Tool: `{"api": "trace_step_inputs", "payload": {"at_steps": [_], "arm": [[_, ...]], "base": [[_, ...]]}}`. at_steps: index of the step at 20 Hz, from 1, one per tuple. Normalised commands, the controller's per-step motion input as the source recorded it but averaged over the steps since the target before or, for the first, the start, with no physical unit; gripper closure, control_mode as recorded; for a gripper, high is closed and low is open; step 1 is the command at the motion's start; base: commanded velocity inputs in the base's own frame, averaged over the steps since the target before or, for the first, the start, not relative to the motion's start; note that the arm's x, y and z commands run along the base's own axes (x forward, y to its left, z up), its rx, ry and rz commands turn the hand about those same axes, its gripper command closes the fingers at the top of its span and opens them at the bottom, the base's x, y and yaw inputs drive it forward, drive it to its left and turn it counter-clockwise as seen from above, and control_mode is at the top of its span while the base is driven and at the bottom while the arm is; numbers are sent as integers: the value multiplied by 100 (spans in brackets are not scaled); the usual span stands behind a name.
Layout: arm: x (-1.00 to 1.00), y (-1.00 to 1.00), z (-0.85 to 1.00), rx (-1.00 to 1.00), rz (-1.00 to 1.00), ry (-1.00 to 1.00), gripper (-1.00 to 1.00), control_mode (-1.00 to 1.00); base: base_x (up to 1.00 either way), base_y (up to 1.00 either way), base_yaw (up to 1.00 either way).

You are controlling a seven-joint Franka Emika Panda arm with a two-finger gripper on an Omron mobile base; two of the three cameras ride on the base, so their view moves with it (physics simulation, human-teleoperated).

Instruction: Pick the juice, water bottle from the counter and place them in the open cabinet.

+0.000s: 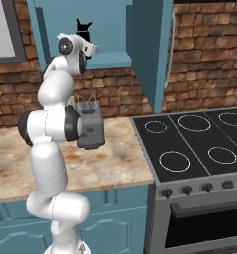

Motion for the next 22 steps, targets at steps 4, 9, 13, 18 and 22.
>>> {"api": "trace_step_inputs", "payload": {"at_steps": [4, 9, 13, 18, 22], "arm": [[6, 2, -4, 0, 0, -5, 100, -100], [0, 0, 0, 0, 0, 0, 100, -100], [0, 0, 0, 0, 0, 0, -100, -100], [0, 0, 0, 0, 0, 0, -100, -100], [0, 0, 0, 0, 0, 0, -100, -100]], "base": [[0, 0, 0], [0, 0, 0], [0, 0, 0], [0, 0, 0], [0, 0, 0]]}}
